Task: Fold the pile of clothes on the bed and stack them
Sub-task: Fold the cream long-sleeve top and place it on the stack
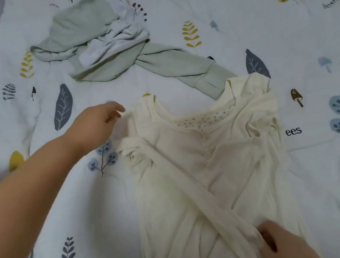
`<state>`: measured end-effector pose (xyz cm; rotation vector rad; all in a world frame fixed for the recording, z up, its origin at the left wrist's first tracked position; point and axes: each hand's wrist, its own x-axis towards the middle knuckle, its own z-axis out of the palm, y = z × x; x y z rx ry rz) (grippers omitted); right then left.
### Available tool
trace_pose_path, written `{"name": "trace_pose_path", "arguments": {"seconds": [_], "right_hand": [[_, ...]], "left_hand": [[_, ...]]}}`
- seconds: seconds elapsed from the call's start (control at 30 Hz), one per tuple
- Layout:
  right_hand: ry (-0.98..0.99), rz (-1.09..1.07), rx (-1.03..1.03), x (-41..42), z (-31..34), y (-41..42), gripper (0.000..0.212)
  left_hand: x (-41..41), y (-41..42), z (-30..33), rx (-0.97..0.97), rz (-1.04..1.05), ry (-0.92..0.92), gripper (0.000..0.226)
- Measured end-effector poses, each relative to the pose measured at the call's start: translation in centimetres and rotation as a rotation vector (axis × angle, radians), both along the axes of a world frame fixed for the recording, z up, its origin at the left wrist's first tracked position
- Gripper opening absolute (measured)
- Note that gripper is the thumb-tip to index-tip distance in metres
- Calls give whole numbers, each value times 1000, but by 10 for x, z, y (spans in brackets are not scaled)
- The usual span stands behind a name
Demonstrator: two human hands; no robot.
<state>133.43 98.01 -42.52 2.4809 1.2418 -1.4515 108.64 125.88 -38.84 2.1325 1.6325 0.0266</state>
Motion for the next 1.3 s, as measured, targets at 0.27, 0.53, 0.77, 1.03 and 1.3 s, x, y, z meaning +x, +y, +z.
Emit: {"name": "trace_pose_path", "arguments": {"seconds": [0.27,0.53,0.77,1.03,1.3], "right_hand": [[-243,208,47,-12,-18,-5,71],[81,240,-23,13,-19,-9,56],[207,177,-35,19,-13,-19,34],[222,-79,-90,16,-29,-29,35],[47,-70,-133,24,-12,-25,30]], "left_hand": [[-29,-14,-60,-67,25,119,44],[-30,0,-45,-216,197,-260,24],[-13,37,8,-538,447,-768,34],[-1,29,-31,9,-216,205,34],[4,43,-39,312,-152,339,21]]}}
